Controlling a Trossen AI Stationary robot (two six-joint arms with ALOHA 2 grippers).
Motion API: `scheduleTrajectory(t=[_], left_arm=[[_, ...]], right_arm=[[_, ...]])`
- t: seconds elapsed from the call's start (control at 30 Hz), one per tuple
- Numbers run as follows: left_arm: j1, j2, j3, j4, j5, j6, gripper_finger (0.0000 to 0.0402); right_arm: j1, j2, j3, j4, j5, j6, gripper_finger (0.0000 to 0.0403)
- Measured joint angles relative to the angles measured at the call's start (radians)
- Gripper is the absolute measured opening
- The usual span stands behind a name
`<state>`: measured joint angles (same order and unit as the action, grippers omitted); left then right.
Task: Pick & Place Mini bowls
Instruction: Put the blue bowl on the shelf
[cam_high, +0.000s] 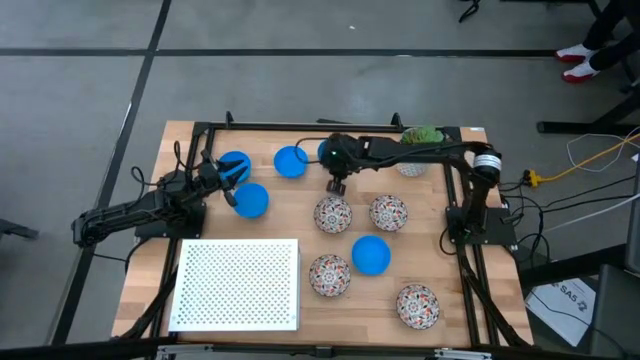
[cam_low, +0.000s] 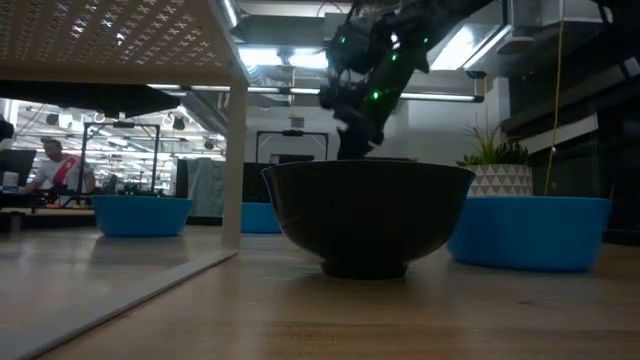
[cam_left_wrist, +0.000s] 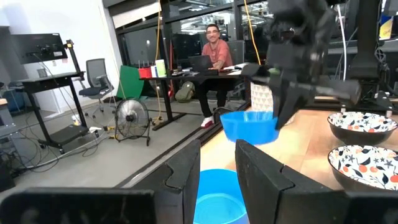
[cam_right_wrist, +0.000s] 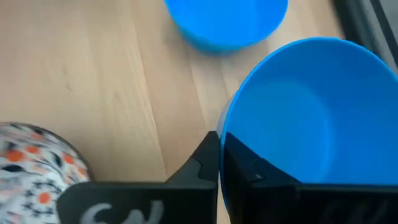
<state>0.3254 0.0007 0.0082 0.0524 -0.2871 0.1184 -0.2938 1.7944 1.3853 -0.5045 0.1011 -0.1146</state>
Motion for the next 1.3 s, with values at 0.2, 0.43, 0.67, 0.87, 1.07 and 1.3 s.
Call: scheduleTrajectory(t=[0.2, 0.43, 0.67, 0.87, 1.07, 1.3], left_arm=[[0.000, 0.000, 0.000, 0.000, 0.000, 0.000, 0.0098], [0.000, 0.000, 0.000, 0.000, 0.000, 0.000, 0.0098], [0.000, 0.000, 0.000, 0.000, 0.000, 0.000, 0.0098], [0.000, 0.000, 0.000, 0.000, 0.000, 0.000, 0.0098], [0.000, 0.000, 0.000, 0.000, 0.000, 0.000, 0.0098], [0.000, 0.000, 0.000, 0.000, 0.000, 0.000, 0.0098]], right_arm=[[0.027, -0.073, 0.000, 0.046, -0.026, -0.040, 0.0006], [0.080, -0.147, 0.000, 0.132, -0.086, -0.170, 0.0006], [0.140, -0.171, 0.000, 0.240, -0.220, -0.327, 0.0007], [0.201, -0.171, 0.000, 0.337, -0.237, -0.451, 0.0007], [0.266, -0.169, 0.059, 0.318, -0.216, -0.506, 0.0007], [0.374, -0.155, 0.136, 0.241, -0.100, -0.515, 0.0007]])
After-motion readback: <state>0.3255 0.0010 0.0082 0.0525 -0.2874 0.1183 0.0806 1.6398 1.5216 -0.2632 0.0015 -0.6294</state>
